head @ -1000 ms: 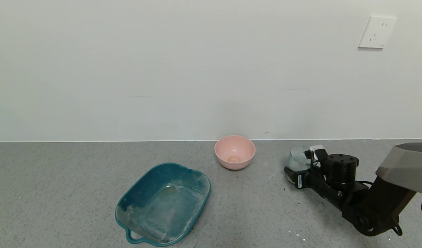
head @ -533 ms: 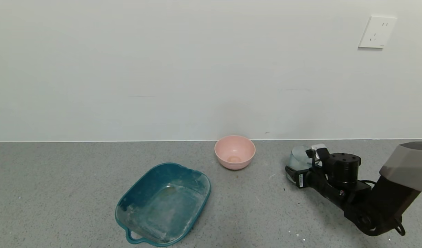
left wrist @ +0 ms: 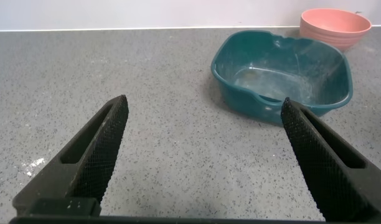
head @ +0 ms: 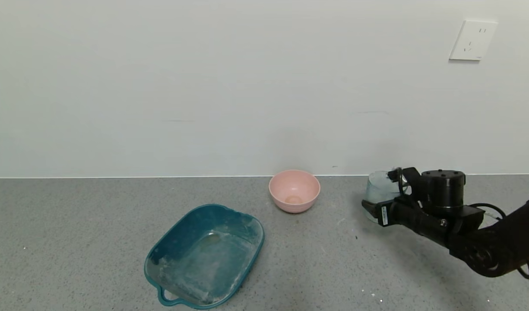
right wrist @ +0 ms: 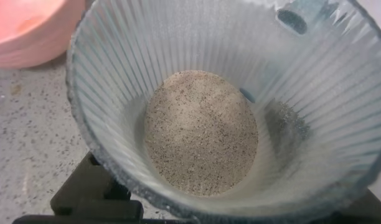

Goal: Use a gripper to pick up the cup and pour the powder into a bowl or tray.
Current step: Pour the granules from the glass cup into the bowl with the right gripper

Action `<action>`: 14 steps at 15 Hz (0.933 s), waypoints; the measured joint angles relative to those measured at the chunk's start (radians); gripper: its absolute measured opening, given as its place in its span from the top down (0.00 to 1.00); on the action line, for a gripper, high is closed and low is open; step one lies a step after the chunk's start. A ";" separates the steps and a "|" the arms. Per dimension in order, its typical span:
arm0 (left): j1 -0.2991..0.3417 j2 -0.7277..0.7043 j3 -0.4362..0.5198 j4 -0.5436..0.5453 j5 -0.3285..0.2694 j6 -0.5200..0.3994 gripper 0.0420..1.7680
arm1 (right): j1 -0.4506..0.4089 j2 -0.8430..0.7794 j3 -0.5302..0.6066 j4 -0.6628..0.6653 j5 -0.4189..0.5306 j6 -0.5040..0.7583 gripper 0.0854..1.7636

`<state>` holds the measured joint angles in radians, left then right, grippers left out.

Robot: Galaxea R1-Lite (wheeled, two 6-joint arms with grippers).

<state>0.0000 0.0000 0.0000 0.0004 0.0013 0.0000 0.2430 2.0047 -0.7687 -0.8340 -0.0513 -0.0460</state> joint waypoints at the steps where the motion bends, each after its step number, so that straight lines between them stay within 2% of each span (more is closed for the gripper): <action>1: 0.000 0.000 0.000 0.000 0.000 0.000 0.00 | 0.001 -0.029 -0.038 0.057 -0.001 -0.015 0.25; 7: 0.000 0.000 0.000 0.000 0.000 0.000 0.00 | 0.033 -0.113 -0.322 0.425 -0.003 -0.053 0.25; 12: 0.000 0.000 0.000 0.000 0.000 0.000 0.00 | 0.126 -0.100 -0.518 0.606 -0.043 -0.074 0.25; 14: 0.000 0.000 0.000 0.000 0.000 0.000 0.00 | 0.170 -0.079 -0.565 0.623 -0.059 -0.090 0.25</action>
<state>0.0000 0.0000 0.0000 0.0004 0.0013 0.0000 0.4126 1.9257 -1.3340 -0.2115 -0.1106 -0.1362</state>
